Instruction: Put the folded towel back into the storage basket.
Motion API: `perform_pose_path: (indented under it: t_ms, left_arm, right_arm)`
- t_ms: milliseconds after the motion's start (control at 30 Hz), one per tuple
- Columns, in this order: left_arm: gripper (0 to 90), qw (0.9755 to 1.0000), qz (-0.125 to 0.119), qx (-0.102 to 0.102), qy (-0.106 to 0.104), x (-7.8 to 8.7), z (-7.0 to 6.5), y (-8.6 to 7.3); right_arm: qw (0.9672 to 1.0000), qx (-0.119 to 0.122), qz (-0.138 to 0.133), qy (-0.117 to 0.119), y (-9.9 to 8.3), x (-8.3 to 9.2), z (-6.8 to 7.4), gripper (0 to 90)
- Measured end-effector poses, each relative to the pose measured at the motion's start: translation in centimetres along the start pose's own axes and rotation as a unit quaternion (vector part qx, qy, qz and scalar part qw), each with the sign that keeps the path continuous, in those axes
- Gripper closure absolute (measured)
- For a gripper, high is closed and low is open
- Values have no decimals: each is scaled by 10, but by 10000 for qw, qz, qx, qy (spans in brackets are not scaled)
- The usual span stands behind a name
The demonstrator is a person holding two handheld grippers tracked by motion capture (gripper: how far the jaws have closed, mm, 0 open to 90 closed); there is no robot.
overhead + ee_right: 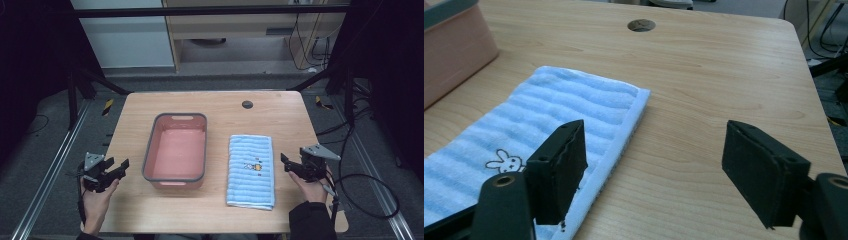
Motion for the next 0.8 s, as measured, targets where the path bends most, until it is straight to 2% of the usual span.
perform_pose_path:
  t_ms: [267,400,567,800]
  left_arm:
    - [438,9997,-216,3,-99,12,-7,11]
    - [457,9993,-338,25,-166,19,-11,17]
    - [469,9987,-421,12,-269,24,-18,21]
    - [481,9980,-494,-59,-396,29,-27,27]
  right_arm:
    - [9997,44,-68,240,8,5,6,292]
    - [9994,50,-177,276,16,10,7,302]
    - [9987,-21,-354,358,24,19,3,346]
    - [9984,-93,-308,469,30,22,-2,431]
Point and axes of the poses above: each handheld gripper's, and its own axes: x roughly backward along the jaws, y roughly out of its top, z roughly to its left, the point moved 2 cm from there along -x, roughly forward along the jaws, and after that the axes turned 4 degrees about x, right-handed, at the moved point
